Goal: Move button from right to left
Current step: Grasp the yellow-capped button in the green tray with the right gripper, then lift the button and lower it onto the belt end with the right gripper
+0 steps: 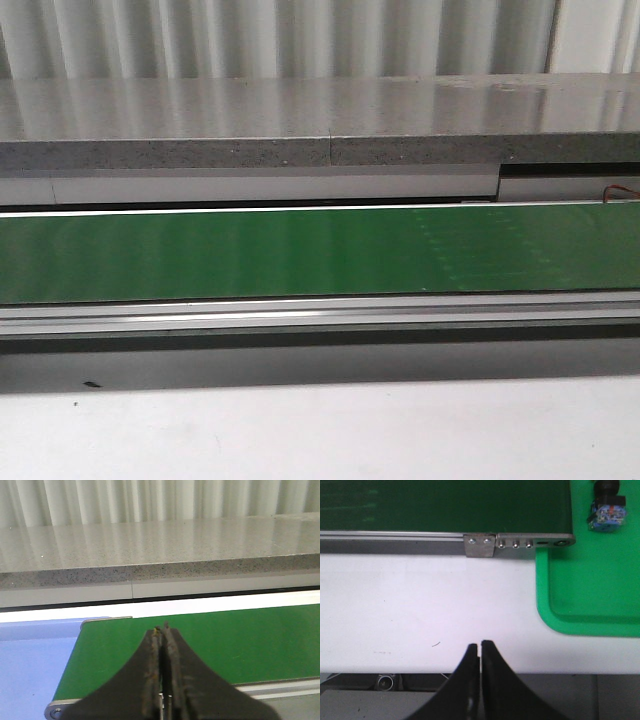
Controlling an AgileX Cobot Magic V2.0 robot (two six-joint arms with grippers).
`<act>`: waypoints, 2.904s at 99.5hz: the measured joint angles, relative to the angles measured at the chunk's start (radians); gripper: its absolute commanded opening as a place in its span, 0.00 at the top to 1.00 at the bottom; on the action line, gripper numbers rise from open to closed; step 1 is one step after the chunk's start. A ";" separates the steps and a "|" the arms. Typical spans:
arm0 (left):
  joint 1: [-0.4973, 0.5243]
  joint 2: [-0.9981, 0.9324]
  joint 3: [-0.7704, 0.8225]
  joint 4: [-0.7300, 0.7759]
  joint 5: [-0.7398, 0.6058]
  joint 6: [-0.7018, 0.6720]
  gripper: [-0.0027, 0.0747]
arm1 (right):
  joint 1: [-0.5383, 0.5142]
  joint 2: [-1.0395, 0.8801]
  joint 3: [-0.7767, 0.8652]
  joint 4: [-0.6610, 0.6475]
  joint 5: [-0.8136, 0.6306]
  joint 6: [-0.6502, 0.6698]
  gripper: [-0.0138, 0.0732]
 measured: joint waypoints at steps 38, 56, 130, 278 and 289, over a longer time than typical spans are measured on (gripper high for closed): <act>0.000 0.000 0.000 0.000 0.000 0.000 0.99 | 0.000 0.256 -0.120 0.000 0.022 0.005 0.20; 0.000 0.000 0.000 0.000 0.000 0.000 0.99 | -0.059 0.375 -0.225 -0.011 0.031 0.005 0.20; 0.000 0.000 0.000 0.000 0.000 0.000 0.99 | -0.411 0.898 -0.548 -0.043 0.016 -0.037 0.20; 0.000 0.000 0.000 0.000 0.000 0.001 0.99 | -0.369 1.036 -0.690 -0.031 0.012 -0.081 0.58; 0.000 0.000 0.000 0.000 0.000 0.001 0.99 | -0.324 0.975 -0.690 -0.009 0.042 -0.081 0.58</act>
